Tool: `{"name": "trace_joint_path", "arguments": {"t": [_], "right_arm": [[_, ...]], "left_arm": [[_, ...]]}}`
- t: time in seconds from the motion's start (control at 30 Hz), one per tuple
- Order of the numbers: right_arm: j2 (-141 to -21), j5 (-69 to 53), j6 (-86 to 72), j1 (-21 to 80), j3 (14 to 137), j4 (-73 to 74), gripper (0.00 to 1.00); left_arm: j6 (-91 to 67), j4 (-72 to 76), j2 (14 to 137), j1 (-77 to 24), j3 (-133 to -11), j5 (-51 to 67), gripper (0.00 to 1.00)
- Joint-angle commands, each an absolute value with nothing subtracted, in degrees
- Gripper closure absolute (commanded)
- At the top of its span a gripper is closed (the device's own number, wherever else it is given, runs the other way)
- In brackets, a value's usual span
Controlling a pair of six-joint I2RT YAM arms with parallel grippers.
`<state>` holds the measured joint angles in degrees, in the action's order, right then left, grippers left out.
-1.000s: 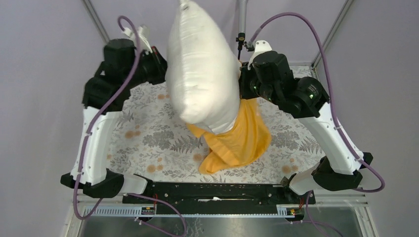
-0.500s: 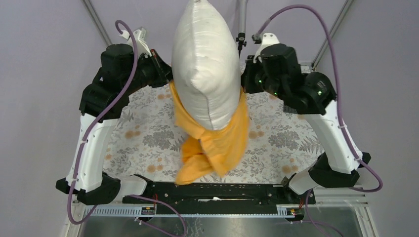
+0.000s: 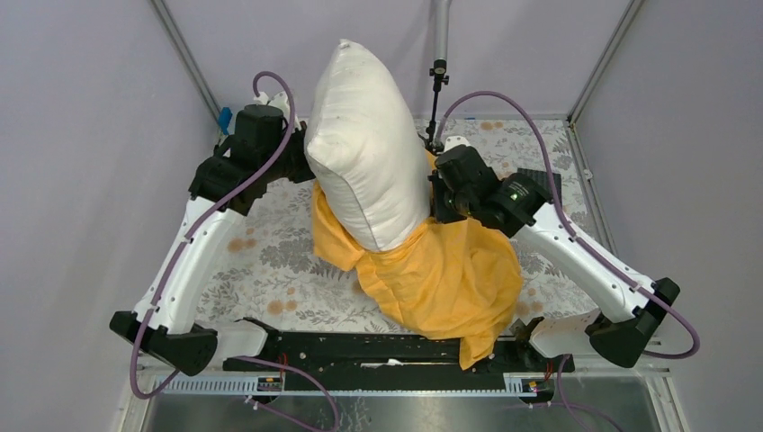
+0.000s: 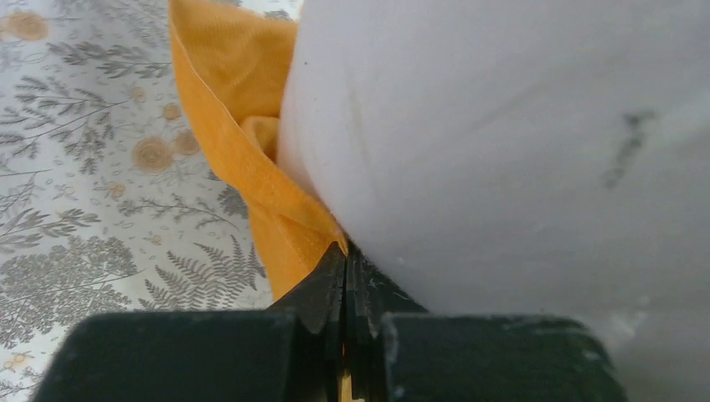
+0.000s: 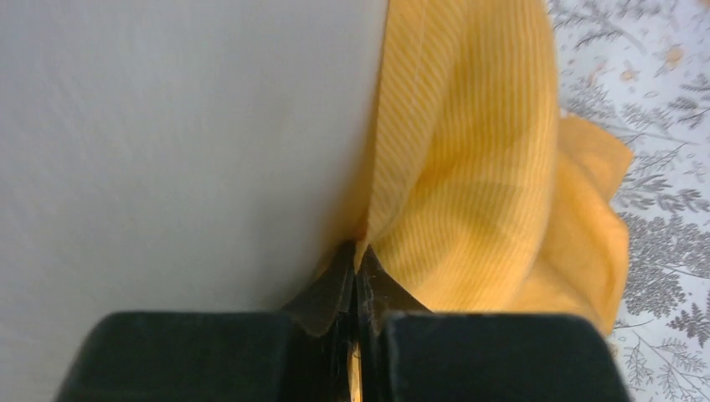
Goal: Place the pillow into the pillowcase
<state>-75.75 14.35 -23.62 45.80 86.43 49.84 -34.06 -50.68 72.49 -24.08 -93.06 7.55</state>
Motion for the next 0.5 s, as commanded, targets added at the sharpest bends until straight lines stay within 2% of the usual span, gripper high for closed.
{"name": "trace_joint_path", "arguments": {"t": [0.0, 0.2, 0.3, 0.37, 0.47], "right_arm": [[-73.61, 8.34, -22.59, 46.39, 85.82, 45.58, 0.94], [-67.06, -1.63, -18.86, 47.99, 84.13, 44.17, 0.75], [-62.54, -8.38, -16.91, 48.16, 84.11, 41.55, 0.87], [-61.06, -12.59, -15.16, 48.14, 85.62, 41.08, 1.0], [-60.04, -17.35, -13.07, 48.12, 86.63, 40.67, 1.0]], "left_arm": [[-35.27, -42.9, 71.05, -24.17, -92.16, 5.74, 1.0], [-34.55, -44.24, 71.2, -24.17, -93.59, 4.27, 1.0], [-34.21, -44.47, 70.96, -23.96, -93.3, 3.81, 1.0], [-34.12, -44.47, 71.02, -23.76, -93.03, 4.03, 1.0], [-34.05, -44.47, 70.89, -23.65, -92.58, 4.44, 1.0]]}}
